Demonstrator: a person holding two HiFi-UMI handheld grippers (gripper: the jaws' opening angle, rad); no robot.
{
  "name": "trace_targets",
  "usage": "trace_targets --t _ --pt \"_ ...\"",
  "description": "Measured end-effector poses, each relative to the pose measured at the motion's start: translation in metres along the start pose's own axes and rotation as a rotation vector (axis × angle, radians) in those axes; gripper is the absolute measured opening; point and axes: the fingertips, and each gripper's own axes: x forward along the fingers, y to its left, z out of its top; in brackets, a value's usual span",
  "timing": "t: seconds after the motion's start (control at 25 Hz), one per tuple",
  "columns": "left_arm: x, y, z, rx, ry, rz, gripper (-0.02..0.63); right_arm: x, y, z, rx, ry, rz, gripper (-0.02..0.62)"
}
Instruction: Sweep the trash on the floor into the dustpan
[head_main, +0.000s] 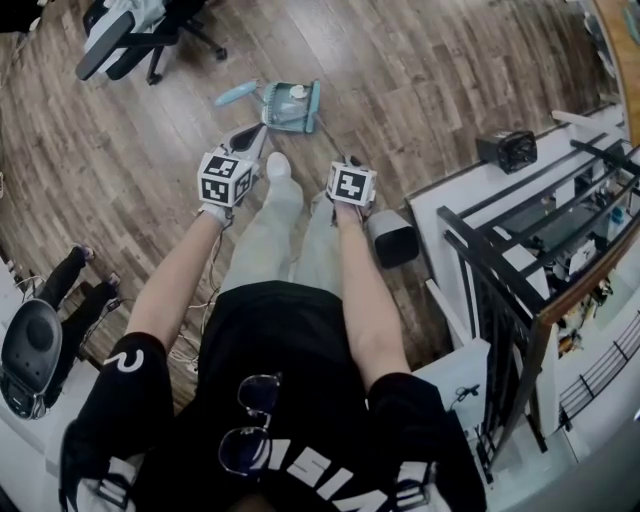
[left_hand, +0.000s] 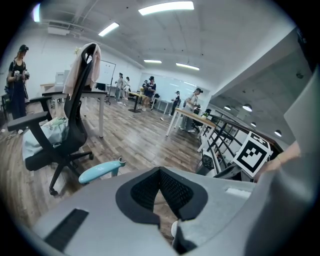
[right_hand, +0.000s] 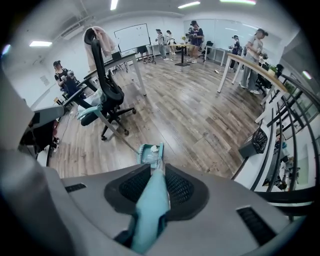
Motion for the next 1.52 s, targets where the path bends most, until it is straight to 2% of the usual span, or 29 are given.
trace_targets --t 0.32,0.64,0.92,1.32,1.52 --pt "-0.005 0.0 0.012 0.011 -0.012 0.004 -0.002 -0.022 -0.03 0.0 -0.029 -0.017 -0.077 0.086" --pt "-0.016 -0.003 0.038 0.028 -0.035 0.018 -0.002 -0.057 -0.046 0.013 -0.037 -0.068 -0.087 0.086" --pt "-0.038 -0.006 0.084 0.015 -0.118 0.045 -0.002 -0.106 -0.05 0.047 -0.099 -0.181 -0.086 0.086" --pt "-0.073 -0.038 0.146 0.01 -0.258 0.056 -0.002 -0.175 -0.056 0.088 -0.164 -0.324 -0.053 0.086" --pt "-0.085 -0.056 0.178 0.034 -0.316 0.059 -0.002 -0.203 -0.067 0.109 -0.178 -0.381 -0.044 0.086"
